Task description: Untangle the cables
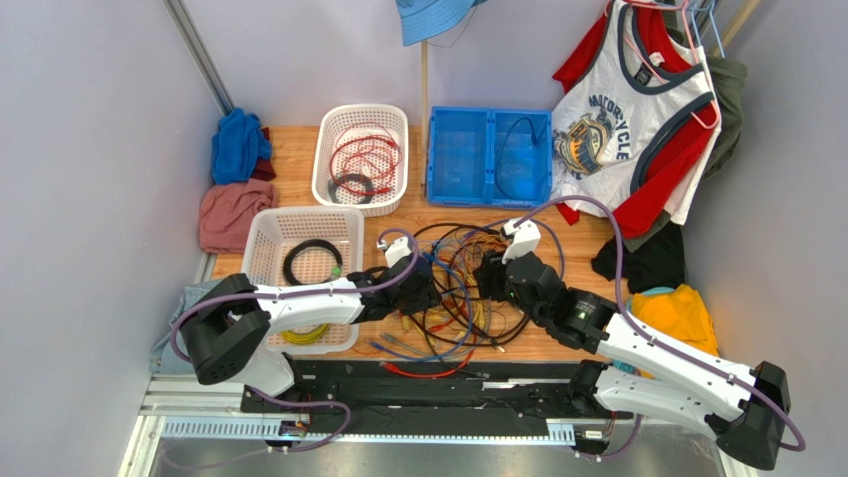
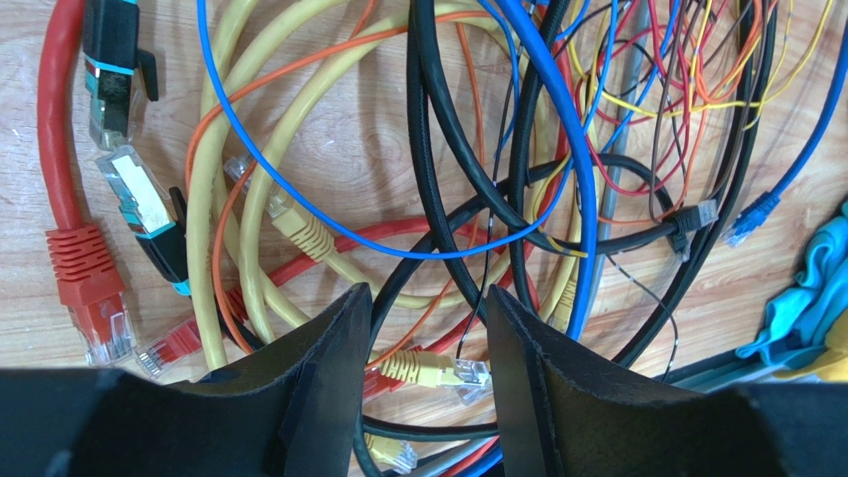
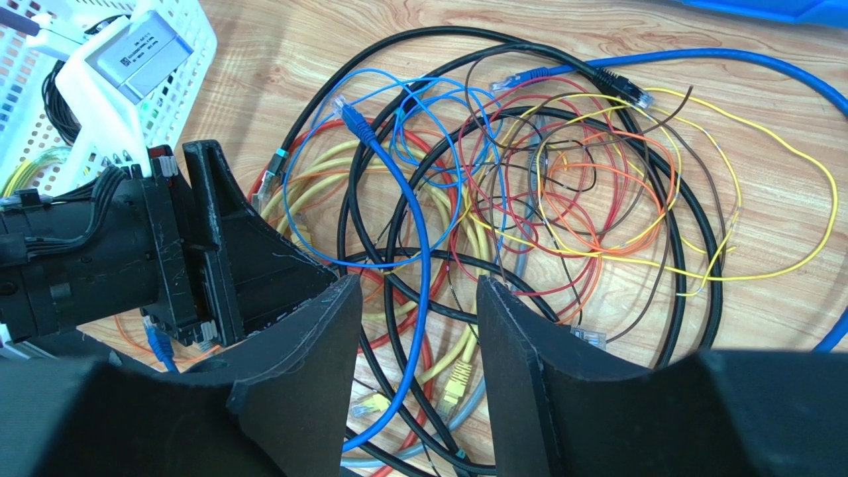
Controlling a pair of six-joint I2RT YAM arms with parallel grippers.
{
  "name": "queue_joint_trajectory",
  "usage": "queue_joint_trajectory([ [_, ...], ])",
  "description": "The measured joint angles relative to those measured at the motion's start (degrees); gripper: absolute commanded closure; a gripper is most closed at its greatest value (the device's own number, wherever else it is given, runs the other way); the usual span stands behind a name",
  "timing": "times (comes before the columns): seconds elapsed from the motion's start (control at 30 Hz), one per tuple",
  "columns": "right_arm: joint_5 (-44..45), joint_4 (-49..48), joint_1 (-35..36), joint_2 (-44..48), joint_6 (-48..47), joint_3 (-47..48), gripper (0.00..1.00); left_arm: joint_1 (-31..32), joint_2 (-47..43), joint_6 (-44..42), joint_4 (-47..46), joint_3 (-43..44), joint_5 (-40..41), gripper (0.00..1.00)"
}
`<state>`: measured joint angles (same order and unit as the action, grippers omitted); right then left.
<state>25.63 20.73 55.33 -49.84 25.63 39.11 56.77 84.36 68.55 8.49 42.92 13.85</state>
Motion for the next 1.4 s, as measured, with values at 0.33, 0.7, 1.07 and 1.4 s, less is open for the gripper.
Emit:
queue_joint_trajectory([
  [0.33,-0.04,0.02,0.0,0.87,0.0,-0.87,0.5,-3.87,1.2,1.22,-1.68,0.0,1.68,0.49],
  [0.7,-0.04,0.02,0.0,0.87,0.02,-0.87,0.51,-5.22,3.43,0.74,-4.79,-0.44,0.59,0.98],
  [1.07,-0.02,-0.09,0.0,0.9,0.09,-1.36,0.52,-5.33,-17.84,-9.42,4.04,3.04,5.31,1.0],
  [1.4,-1.11,-2.05,0.0,5.75,-0.31,-1.27,0.42,-5.4,-21.31,-28.68,12.37,32.52,3.15,1.0],
])
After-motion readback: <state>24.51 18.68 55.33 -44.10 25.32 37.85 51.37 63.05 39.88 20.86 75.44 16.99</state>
